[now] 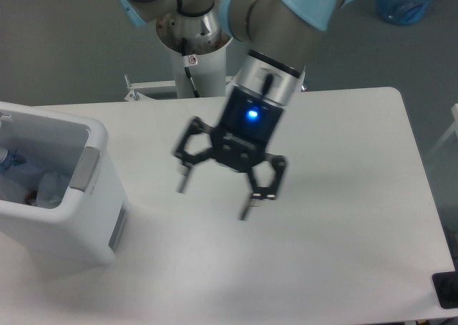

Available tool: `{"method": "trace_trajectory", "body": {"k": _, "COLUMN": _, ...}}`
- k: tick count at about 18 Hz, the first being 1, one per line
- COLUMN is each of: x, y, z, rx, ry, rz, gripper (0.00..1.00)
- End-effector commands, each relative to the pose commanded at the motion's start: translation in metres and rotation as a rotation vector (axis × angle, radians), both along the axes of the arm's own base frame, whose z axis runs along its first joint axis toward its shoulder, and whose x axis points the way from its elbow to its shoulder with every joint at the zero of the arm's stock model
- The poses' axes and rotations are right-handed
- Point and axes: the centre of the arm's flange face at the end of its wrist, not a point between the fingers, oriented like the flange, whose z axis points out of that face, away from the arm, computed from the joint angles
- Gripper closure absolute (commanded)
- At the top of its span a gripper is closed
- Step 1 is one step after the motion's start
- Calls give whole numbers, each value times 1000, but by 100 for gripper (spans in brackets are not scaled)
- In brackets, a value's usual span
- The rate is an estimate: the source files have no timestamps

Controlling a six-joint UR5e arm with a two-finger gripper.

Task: Place the trash in the trash can

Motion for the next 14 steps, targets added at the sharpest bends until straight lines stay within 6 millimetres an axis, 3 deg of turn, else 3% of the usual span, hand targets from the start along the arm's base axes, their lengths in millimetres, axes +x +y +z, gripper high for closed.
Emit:
{"method": "trace_trajectory", "body": {"k": 9, "x": -60, "y": -47, "z": -78, "rx": -403, "ry": 195, "rz": -291, "gripper": 0}}
{"method": "trace_trajectory", "body": {"k": 14, "x": -81, "y": -52, "z": -111, "rx": -544, "ry": 211, "rz": -323, "gripper": 0}}
